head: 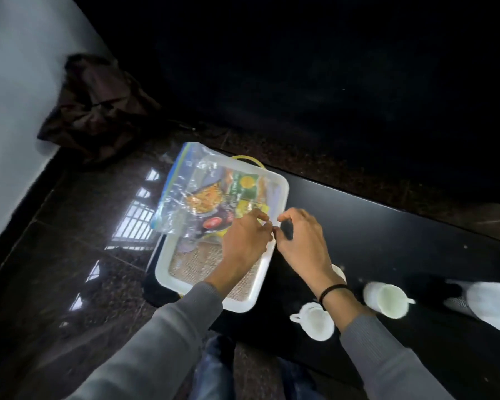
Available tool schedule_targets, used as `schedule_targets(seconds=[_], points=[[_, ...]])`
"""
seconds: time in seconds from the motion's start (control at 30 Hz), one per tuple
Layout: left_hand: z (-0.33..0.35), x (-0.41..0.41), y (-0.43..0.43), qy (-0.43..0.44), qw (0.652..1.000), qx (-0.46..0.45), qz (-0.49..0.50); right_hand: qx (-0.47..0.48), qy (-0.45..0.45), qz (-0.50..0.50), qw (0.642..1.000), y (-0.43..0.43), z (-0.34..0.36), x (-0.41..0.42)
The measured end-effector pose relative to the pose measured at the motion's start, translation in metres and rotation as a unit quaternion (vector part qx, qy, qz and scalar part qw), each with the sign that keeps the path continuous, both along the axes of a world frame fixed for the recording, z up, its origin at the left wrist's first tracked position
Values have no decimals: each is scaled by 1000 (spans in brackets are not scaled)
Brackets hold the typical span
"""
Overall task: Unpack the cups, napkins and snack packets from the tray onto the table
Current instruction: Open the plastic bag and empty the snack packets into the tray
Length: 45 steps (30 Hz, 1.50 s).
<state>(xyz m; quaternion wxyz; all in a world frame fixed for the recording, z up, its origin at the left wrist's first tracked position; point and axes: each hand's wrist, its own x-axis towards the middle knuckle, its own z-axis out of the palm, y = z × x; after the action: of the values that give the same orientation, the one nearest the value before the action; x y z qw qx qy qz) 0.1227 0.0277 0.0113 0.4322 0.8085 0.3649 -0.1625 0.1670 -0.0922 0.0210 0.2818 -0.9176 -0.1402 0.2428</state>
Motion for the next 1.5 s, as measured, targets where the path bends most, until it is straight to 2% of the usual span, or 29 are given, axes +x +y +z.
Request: schedule_targets(seconds=[0.2, 0.4, 0.47, 0.6, 0.7, 0.8, 1.03, 1.2, 1.3, 1.43, 1.5], points=[[-16, -23, 92, 6, 999, -4, 51, -6, 36, 51, 998, 90, -21, -5], [-30, -42, 141, -39, 977, 203, 43, -16, 46, 49, 998, 127, -33, -4], [-39, -46, 161, -32, 973, 220, 55, -17, 47, 48, 998, 140, -37, -4], [-57, -44, 187, 33, 986, 140, 90, -6, 70, 29, 997, 152, -40, -4], [-70, -40, 203, 86, 987, 12, 136, 7, 77, 10, 997, 154, -37, -2], [-72, -40, 216, 52, 982, -58, 174, 9, 76, 10, 997, 151, -31, -1], [-33, -53, 205, -87, 990, -17, 114, 19, 93, -8, 995, 142, 5, 1], [25, -63, 163, -185, 979, -24, 84, 90, 124, -35, 988, 138, 44, -7], [51, -65, 138, -187, 982, 2, 36, 122, 162, -70, 977, 138, 69, -13], [69, -68, 115, -198, 980, 32, -10, 75, 135, -74, 985, 134, 90, -19], [71, -70, 107, -193, 981, 12, -16, 68, 129, -72, 987, 130, 95, -20]])
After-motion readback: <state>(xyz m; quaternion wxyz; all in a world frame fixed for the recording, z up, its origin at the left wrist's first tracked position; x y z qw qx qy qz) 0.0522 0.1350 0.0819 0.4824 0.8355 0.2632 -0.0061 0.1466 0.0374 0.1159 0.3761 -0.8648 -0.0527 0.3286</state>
